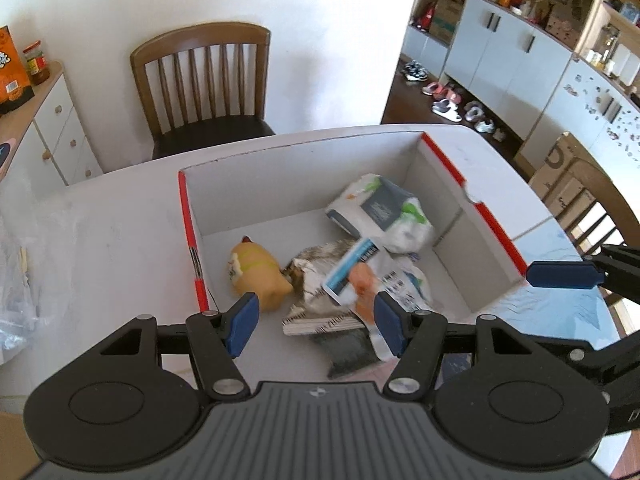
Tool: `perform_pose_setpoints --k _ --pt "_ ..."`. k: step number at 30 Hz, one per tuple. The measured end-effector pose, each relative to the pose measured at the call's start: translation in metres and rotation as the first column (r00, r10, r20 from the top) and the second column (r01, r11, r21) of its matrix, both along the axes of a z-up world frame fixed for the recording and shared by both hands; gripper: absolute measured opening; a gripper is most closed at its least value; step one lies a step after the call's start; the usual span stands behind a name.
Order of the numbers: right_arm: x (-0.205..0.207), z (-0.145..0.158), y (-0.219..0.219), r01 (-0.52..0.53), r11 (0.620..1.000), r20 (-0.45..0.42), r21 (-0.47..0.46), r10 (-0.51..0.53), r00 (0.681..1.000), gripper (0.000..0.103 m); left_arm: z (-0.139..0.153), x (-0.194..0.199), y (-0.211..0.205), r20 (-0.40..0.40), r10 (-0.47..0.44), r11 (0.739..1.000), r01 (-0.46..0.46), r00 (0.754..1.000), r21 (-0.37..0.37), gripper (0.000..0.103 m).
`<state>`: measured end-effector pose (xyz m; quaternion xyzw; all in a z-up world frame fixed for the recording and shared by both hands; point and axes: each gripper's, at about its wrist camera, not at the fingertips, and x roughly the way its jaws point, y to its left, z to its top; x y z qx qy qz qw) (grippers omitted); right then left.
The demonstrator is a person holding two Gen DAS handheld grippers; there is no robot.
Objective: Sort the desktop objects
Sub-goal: 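Withdraw both tools from the box toward the pink tray and clip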
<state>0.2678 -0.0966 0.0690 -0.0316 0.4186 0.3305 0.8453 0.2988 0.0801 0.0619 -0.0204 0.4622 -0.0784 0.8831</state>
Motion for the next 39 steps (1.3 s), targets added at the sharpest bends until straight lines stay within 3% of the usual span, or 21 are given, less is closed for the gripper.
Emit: perform_pose_setpoints --k 18,25,28,39 --pt "-0.06 0.006 -0.052 0.028 1.0 0.031 -0.013 -0.027 0.999 0.086 0.0 -0.083 -0.01 0.027 -0.052 0.995 0.054 0.998 -0.08 0.082" --pt "-0.082 -0.018 -0.074 0.074 0.997 -0.017 -0.027 -0.074 0.997 0.091 -0.02 -0.11 -0.012 0.017 -0.065 0.995 0.066 0.998 -0.079 0.087" --pt "-0.089 -0.03 -0.081 0.092 0.995 -0.034 -0.039 -0.093 0.995 0.092 -0.031 -0.119 -0.012 0.001 -0.065 0.995 0.065 0.998 -0.075 0.096" --pt "-0.111 -0.073 -0.093 0.135 0.986 -0.058 -0.1 -0.141 0.988 0.097 -0.071 -0.149 -0.018 -0.021 -0.084 0.996 0.083 0.996 -0.045 0.096"
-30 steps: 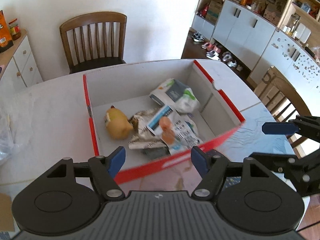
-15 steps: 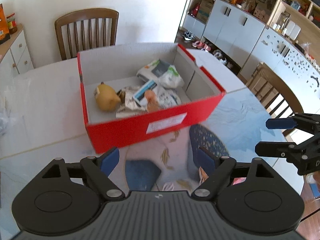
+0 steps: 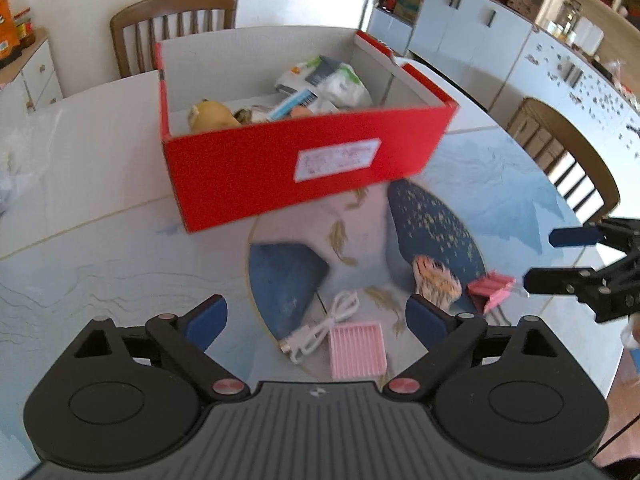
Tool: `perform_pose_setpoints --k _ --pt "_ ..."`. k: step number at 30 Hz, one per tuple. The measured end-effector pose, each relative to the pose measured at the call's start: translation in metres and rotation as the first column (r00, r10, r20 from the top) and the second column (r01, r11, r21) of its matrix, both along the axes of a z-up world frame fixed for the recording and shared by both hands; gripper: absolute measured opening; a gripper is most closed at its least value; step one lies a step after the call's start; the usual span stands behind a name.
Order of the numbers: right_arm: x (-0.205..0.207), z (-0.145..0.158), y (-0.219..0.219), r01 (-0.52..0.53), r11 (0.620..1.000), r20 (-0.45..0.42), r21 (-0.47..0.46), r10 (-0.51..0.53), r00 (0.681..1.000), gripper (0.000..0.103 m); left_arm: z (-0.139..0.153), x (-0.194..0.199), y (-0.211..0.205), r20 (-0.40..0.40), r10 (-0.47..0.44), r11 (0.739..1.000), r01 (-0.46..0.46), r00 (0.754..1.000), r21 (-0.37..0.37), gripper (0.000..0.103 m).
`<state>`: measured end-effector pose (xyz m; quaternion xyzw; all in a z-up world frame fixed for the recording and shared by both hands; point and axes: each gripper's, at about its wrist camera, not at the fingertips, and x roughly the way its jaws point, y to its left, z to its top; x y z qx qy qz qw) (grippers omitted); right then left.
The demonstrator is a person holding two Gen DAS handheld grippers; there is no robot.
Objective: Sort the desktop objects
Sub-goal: 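Withdraw both tools from the box toward the pink tray and clip, then reach left tool to the pink tray while right tool reaches the pink binder clip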
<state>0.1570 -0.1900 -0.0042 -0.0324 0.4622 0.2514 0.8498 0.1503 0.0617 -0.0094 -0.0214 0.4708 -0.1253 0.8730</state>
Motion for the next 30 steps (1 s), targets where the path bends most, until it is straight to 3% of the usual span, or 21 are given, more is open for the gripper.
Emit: perform_pose_setpoints --k 20,30 --pt "-0.007 -0.057 -0.003 0.03 0.998 -0.046 -0.056 -0.033 0.998 0.096 -0.054 -0.029 -0.033 -0.057 -0.031 0.999 0.029 0.998 -0.028 0.096" --pt "-0.001 -0.07 0.004 0.034 0.996 -0.048 -0.083 -0.038 0.998 0.093 -0.061 -0.029 -0.046 -0.015 -0.047 0.999 0.047 0.999 0.009 0.096"
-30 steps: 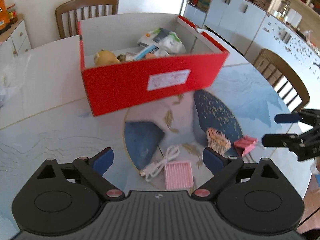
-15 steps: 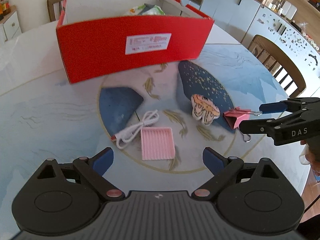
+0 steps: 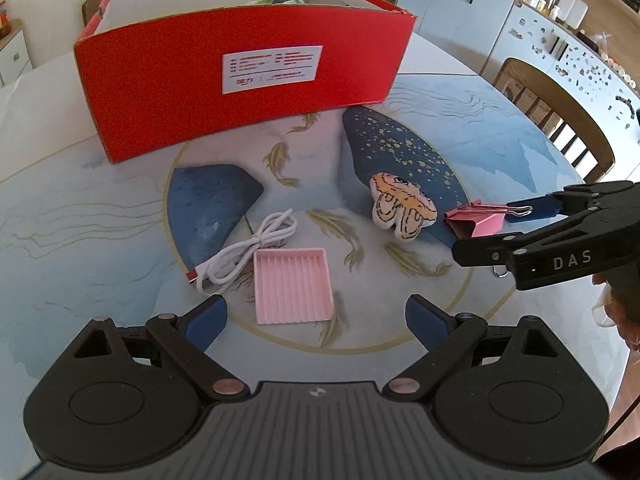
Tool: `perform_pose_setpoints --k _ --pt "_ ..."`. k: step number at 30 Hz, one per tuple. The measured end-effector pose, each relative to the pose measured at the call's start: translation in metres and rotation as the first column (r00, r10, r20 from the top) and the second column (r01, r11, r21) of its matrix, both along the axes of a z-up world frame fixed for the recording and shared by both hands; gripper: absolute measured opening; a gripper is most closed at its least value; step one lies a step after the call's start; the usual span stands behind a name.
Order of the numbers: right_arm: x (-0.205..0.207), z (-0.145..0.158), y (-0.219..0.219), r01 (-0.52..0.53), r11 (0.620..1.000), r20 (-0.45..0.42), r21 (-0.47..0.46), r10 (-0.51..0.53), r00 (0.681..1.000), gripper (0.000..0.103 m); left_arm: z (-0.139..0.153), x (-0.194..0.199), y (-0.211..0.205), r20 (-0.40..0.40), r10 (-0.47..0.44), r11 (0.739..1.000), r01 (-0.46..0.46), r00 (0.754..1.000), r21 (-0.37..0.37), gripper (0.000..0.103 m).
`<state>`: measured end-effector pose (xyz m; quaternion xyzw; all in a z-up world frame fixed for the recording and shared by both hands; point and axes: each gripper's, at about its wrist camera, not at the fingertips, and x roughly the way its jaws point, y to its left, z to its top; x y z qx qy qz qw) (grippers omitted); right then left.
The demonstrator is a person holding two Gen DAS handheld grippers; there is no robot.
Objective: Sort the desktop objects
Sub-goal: 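Reach left tool to the pink tray while right tool reaches the pink binder clip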
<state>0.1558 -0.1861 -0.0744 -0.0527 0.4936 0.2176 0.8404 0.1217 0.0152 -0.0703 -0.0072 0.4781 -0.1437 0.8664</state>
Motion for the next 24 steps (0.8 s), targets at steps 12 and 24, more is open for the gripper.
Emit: perform_pose_setpoints --k 12,24 --pt "-0.002 -0.001 0.01 -0.009 0.998 0.043 -0.059 0.012 0.999 0.086 -0.004 0.003 -0.013 0.032 -0.024 0.995 0.02 0.999 0.096 0.09" --pt "-0.003 0.004 0.011 0.017 0.996 0.066 -0.083 -0.011 0.998 0.059 0.001 0.006 -0.012 0.051 -0.025 0.996 0.02 0.998 0.091 0.05"
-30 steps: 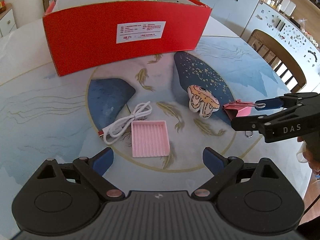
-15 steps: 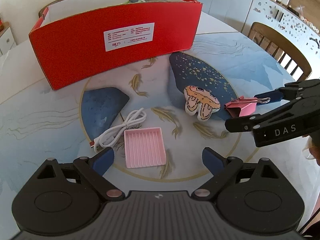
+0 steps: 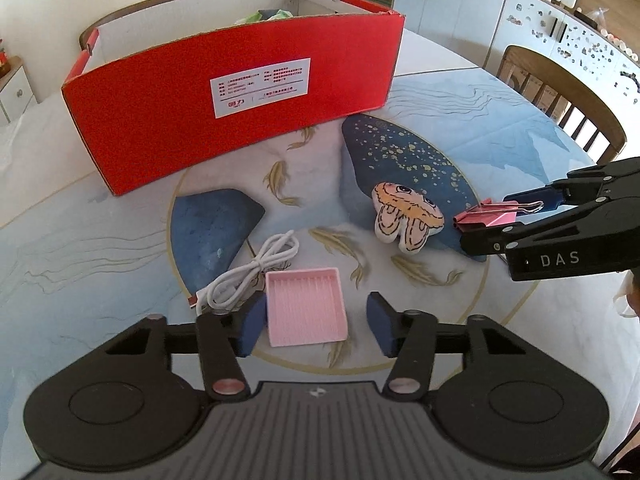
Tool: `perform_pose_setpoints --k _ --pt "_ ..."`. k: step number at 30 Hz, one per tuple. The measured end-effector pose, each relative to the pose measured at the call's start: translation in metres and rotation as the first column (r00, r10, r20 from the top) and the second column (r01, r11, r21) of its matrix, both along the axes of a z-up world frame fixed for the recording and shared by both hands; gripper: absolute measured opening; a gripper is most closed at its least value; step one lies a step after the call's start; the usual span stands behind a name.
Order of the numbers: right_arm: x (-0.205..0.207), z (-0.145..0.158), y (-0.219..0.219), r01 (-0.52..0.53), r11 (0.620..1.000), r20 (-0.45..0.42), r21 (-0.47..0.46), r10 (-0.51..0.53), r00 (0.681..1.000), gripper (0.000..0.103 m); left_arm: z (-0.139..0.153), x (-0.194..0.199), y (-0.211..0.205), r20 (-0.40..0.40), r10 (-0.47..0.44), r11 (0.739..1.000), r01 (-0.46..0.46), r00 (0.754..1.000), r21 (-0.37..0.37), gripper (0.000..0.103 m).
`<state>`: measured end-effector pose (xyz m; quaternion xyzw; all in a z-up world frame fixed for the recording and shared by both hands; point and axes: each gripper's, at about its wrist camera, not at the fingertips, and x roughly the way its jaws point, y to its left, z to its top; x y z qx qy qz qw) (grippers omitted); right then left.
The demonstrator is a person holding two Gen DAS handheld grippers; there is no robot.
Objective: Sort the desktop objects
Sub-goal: 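Reach left tool to the pink tray while right tool reaches the pink binder clip, then close left tool on the pink tray while right tool grasps the binder clip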
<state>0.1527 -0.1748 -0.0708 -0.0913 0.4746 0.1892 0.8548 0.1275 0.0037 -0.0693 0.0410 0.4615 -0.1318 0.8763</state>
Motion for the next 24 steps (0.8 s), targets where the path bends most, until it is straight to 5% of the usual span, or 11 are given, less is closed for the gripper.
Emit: perform_pose_setpoints --k 5,24 --pt "0.0 0.003 -0.001 0.005 1.0 -0.008 0.006 -0.005 1.0 0.049 0.0 0.001 0.002 -0.006 0.008 1.0 -0.008 1.0 -0.015 0.041" --pt "-0.006 0.039 -0.01 -0.001 0.995 -0.033 0.102 0.005 0.999 0.049 0.019 -0.004 0.014 -0.023 0.058 0.993 -0.061 0.998 -0.1 0.041"
